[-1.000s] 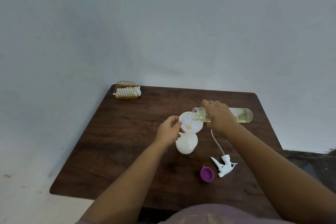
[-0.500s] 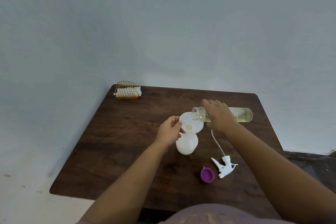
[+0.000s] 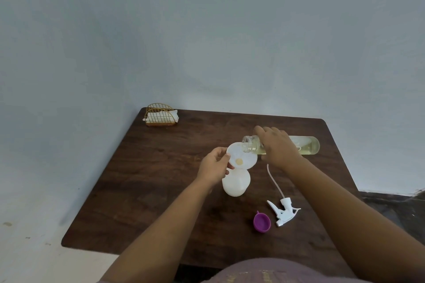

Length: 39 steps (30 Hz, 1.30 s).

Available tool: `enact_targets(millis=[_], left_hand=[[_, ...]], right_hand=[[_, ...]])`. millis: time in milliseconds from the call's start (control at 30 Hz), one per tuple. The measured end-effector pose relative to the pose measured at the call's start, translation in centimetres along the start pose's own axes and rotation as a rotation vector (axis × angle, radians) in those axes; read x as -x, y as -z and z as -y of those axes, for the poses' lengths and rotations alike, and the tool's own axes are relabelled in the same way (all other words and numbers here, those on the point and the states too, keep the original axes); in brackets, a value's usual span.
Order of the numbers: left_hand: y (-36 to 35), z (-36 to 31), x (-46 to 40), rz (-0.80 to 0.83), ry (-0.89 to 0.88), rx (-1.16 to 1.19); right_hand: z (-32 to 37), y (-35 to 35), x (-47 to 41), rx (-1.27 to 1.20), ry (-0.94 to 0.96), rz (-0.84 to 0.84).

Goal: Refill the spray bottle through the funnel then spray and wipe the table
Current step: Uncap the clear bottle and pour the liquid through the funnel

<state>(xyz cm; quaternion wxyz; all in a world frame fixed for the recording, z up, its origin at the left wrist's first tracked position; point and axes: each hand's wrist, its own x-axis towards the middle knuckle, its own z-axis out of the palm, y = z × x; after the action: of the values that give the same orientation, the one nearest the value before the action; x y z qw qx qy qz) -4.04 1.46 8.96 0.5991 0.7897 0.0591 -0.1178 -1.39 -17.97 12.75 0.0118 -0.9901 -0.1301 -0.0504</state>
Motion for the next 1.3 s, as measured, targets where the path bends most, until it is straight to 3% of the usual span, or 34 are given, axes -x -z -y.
enact_targets(millis=[1300], left_hand=[[0.0, -0.04, -0.13, -0.006, 0.007, -0.021]], right_hand=[[-0.12, 0.5, 0.08, 0.008, 0.005, 0.015]])
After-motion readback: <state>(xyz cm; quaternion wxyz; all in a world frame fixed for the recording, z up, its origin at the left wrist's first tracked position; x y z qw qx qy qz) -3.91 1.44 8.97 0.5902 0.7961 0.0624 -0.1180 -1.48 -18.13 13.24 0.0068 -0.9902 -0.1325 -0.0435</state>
